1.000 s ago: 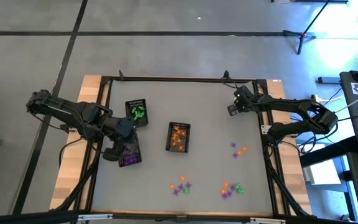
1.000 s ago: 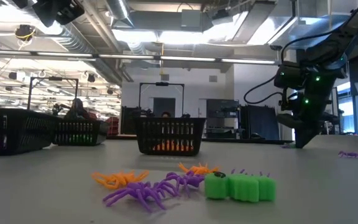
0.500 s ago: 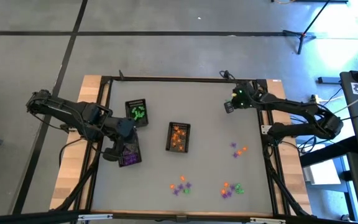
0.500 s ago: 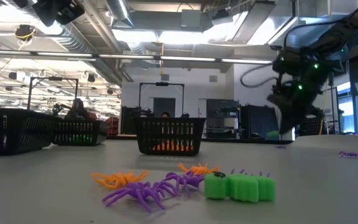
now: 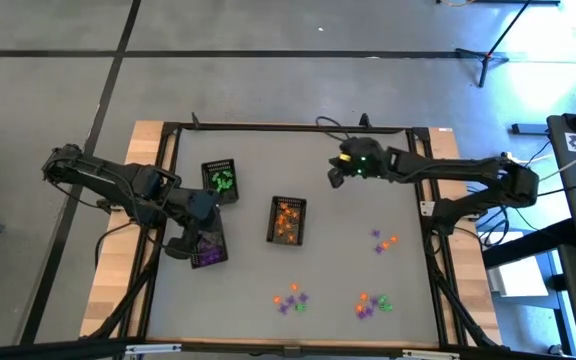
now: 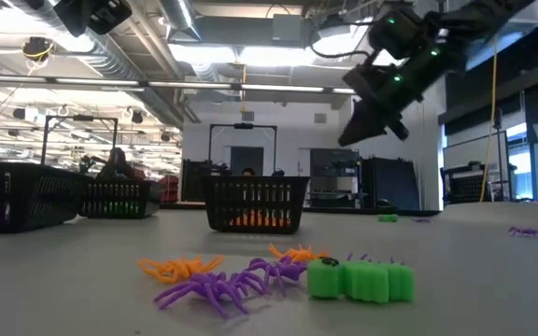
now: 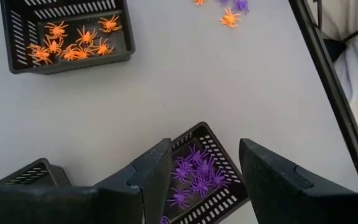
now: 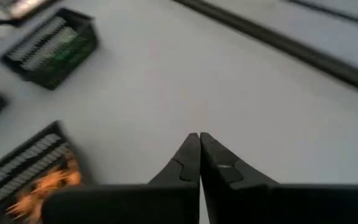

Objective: Sort Halloween decoration
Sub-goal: Put the green alien toy into the top left black basket

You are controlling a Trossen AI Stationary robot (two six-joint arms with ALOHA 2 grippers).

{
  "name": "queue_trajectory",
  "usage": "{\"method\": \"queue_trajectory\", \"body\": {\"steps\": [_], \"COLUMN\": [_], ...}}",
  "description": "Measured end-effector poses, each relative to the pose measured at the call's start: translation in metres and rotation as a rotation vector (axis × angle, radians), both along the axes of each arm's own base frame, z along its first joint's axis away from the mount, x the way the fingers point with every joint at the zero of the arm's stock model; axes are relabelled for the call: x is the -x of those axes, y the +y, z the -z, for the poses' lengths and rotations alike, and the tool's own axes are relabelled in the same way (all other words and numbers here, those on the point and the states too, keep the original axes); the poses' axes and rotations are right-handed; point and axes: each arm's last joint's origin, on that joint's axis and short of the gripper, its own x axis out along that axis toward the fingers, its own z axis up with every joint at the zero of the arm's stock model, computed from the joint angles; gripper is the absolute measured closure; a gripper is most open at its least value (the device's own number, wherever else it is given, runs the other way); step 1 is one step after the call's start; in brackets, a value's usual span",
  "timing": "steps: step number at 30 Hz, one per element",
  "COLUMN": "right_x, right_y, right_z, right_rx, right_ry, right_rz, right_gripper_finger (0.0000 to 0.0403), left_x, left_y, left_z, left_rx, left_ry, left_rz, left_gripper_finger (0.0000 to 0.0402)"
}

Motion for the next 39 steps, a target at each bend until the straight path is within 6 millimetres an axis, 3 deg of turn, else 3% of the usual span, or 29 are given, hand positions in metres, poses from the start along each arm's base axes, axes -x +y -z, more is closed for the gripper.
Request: {"method": "queue_trajectory", "body": {"steps": [6,13,18,23,28,35,39], "right_x": [0.005,0.024,0.02,0.014,0.013,0.015,0.016], "right_y": [-0.02,-0.046,-0.055,-0.057,-0.058,-0.057,-0.057], "right_z": [0.014,0.044,0.068,0.092,0.103,0.092,0.08], "right_rx": [-0.03,-0.128,-0.175,-0.229,-0.261,-0.244,-0.222], "right_ry": [0.237,0.453,0.503,0.56,0.592,0.552,0.505], "right_rz": [0.067,-0.045,-0.13,-0.158,-0.135,-0.116,-0.094], "right_gripper_finger": [0.038,0.0292,0.0235,0.0216,0.0248,0.0376,0.0382], "left_x": [0.0,0.0,0.0,0.0,0.0,0.0,0.0], "left_y": [0.0,0.0,0.0,0.0,0.0,0.0,0.0], "left_z": [0.0,0.0,0.0,0.0,0.0,0.0,0.0], "left_rx": [-0.002,0.003,0.004,0.006,0.009,0.004,0.009], "left_ry": [0.004,0.009,0.007,0.008,0.011,0.005,0.003], "left_rz": [0.004,-0.006,-0.008,-0.009,-0.008,0.007,0.021], "left_gripper_finger": [0.0223,0.0223,0.0223,0.0223,0.0223,0.0223,0.0223]}}
